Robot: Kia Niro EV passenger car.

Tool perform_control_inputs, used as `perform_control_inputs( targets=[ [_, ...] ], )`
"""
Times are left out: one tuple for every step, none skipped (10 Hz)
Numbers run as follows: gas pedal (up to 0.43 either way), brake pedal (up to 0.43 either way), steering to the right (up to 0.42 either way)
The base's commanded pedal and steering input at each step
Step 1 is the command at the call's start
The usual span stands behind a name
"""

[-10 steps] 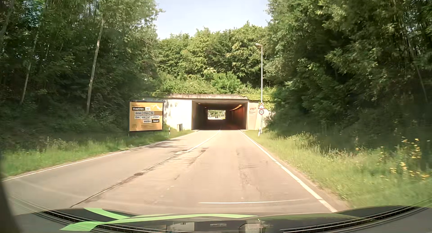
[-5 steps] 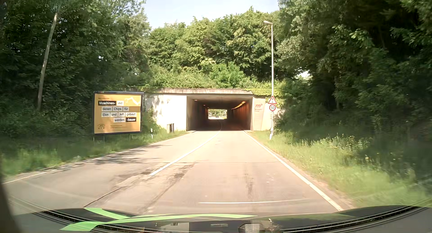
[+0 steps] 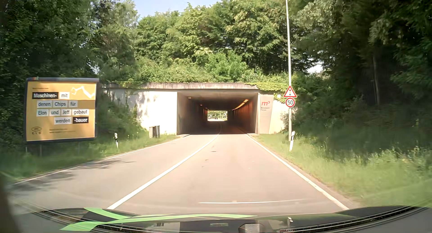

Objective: Follow the waypoints while adhering to traffic rules and regulations

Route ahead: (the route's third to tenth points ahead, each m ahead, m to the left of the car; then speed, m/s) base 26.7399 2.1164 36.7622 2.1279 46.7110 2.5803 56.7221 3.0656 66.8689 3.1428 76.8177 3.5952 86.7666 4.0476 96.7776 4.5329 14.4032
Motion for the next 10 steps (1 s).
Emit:
perform_control_inputs(
  targets=[
    [0.020, 0.000, -0.003],
    [0.008, 0.000, -0.003],
    [0.008, 0.000, -0.003],
    [0.008, 0.000, -0.003],
    [0.008, 0.000, -0.003],
    [0.008, 0.000, -0.003],
    [0.008, 0.000, -0.004],
    [0.008, 0.000, -0.004],
    [0.008, 0.000, -0.005],
    [0.008, 0.000, -0.006]
  ],
)
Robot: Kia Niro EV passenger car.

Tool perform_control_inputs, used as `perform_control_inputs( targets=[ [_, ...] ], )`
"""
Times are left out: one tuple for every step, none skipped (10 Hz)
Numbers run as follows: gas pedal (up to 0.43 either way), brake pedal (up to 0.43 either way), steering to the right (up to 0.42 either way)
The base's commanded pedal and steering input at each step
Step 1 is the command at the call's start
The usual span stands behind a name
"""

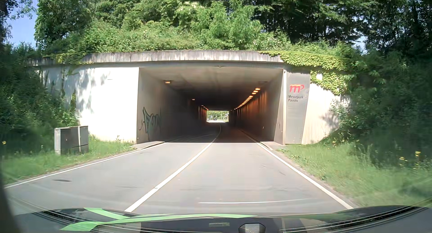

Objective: Follow the waypoints while adhering to traffic rules and regulations

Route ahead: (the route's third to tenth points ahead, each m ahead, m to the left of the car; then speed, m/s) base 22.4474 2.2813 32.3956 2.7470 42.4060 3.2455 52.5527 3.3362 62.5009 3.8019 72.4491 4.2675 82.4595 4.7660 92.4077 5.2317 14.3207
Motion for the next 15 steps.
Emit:
perform_control_inputs(
  targets=[
    [0.008, 0.000, -0.006],
    [0.008, 0.000, -0.006],
    [0.008, 0.000, -0.006],
    [0.008, 0.000, -0.006],
    [0.008, 0.000, -0.005],
    [0.008, 0.000, -0.004],
    [0.008, 0.000, -0.004],
    [0.008, 0.000, -0.004],
    [0.008, 0.000, -0.003],
    [0.008, 0.000, -0.002],
    [0.008, 0.000, -0.001],
    [0.008, 0.000, 0.000],
    [0.008, 0.000, 0.000],
    [0.008, 0.000, 0.000],
    [0.008, 0.000, 0.000]
  ],
)
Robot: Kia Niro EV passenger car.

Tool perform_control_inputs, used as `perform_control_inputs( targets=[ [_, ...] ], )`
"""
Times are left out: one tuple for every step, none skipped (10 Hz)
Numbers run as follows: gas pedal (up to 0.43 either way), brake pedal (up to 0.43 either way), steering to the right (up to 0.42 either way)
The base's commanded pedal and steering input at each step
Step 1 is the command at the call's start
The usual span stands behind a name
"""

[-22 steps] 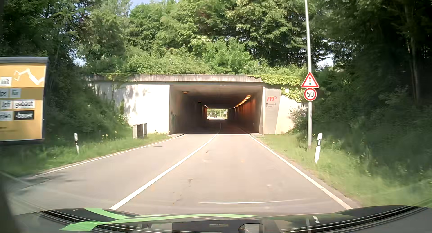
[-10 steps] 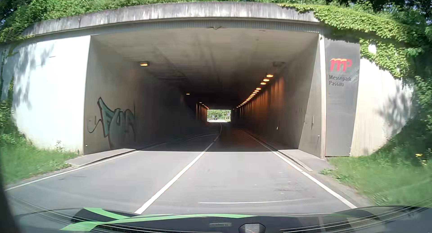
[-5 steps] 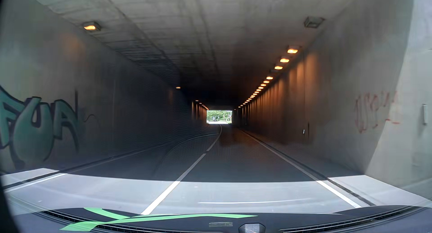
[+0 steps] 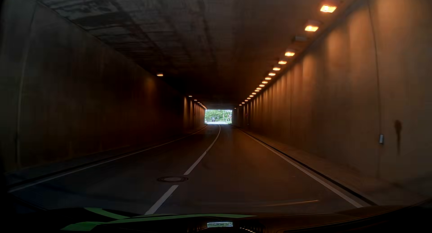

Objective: Follow the waypoints while adhering to traffic rules and regulations

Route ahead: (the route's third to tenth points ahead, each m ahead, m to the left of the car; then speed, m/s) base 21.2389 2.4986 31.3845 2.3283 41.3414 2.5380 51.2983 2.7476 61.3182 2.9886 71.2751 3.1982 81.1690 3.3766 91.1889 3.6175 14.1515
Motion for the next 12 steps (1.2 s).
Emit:
perform_control_inputs(
  targets=[
    [0.008, 0.000, 0.000],
    [0.008, 0.000, 0.000],
    [0.008, 0.000, 0.000],
    [0.008, 0.000, 0.000],
    [0.008, 0.000, 0.000],
    [0.008, 0.000, -0.001],
    [0.008, 0.000, -0.003],
    [0.008, 0.000, -0.004],
    [0.008, 0.000, -0.004],
    [0.008, 0.000, -0.004],
    [0.008, 0.000, -0.004],
    [0.008, 0.000, -0.005]
  ],
)
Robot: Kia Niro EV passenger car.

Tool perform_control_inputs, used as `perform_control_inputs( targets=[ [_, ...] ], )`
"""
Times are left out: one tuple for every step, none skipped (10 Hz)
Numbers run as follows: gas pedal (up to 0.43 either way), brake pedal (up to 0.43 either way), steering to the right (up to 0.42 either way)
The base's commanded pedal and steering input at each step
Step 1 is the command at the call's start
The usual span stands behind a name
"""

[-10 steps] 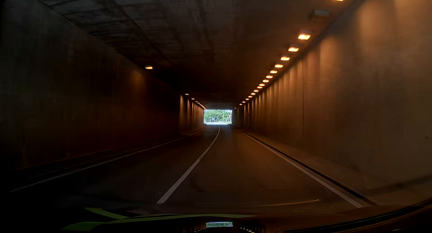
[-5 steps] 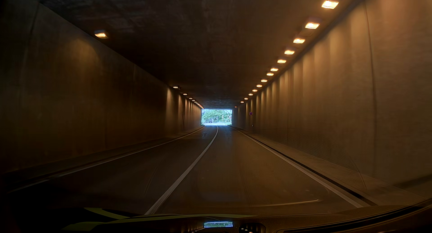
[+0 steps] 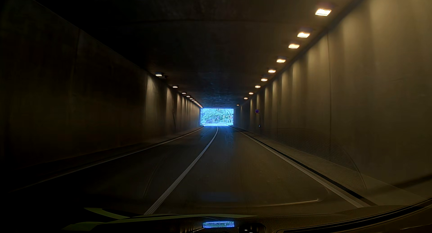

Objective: Follow the waypoints while adhering to traffic rules and regulations

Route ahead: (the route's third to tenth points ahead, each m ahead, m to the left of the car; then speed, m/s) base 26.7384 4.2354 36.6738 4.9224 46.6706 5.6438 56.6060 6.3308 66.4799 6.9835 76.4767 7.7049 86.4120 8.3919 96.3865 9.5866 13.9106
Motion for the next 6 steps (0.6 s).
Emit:
perform_control_inputs(
  targets=[
    [0.008, 0.000, -0.005],
    [0.008, 0.000, -0.005],
    [0.008, 0.000, -0.005],
    [0.008, 0.000, -0.005],
    [0.008, 0.000, -0.005],
    [0.008, 0.000, -0.005]
  ],
)
